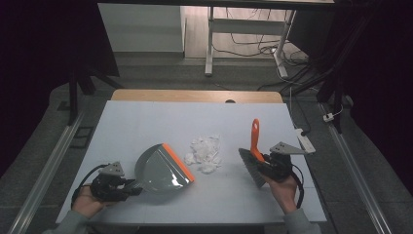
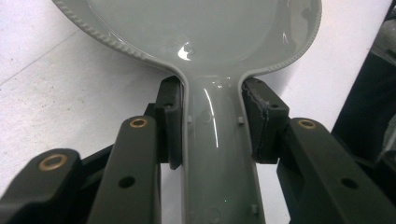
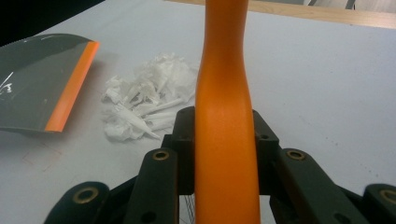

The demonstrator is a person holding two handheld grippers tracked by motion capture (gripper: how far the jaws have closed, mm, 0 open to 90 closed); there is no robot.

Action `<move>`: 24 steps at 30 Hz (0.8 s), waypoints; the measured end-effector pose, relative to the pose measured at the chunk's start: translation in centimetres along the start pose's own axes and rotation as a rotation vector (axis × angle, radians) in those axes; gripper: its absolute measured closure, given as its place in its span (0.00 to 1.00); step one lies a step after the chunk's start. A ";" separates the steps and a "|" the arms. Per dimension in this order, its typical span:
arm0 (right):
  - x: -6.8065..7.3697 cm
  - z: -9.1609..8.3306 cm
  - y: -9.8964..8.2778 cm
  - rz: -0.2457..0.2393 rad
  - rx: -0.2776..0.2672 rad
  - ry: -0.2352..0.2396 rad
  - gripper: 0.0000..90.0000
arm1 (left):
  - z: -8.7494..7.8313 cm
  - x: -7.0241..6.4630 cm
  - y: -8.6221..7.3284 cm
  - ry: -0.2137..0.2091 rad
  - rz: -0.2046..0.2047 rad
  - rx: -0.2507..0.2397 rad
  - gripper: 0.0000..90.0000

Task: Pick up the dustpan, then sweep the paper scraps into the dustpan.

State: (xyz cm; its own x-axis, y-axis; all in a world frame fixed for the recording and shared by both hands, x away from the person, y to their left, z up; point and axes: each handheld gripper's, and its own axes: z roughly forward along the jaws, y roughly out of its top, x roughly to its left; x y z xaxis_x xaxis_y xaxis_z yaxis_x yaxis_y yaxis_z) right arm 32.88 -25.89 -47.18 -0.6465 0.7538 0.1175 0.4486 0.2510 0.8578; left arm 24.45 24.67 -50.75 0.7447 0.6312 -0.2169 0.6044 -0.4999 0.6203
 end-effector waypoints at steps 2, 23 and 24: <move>0.0 0.0 0.0 0.001 0.001 -0.002 0.78 | 0.1 0.1 0.0 0.001 0.000 0.008 0.69; 0.0 2.5 3.5 -0.010 -0.017 0.008 0.78 | 0.4 0.0 0.2 -0.015 0.007 0.012 0.69; 0.0 2.5 3.5 -0.010 -0.017 0.008 0.78 | 0.5 0.0 0.3 -0.015 0.008 0.013 0.69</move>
State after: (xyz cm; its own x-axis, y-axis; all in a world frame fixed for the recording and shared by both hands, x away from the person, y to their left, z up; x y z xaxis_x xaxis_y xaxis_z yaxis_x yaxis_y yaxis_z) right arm 35.97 -23.51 -45.43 -0.6562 0.7462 0.1125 0.4315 0.2487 0.8672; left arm 24.73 24.26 -50.92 0.7536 0.6181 -0.2236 0.6021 -0.5127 0.6121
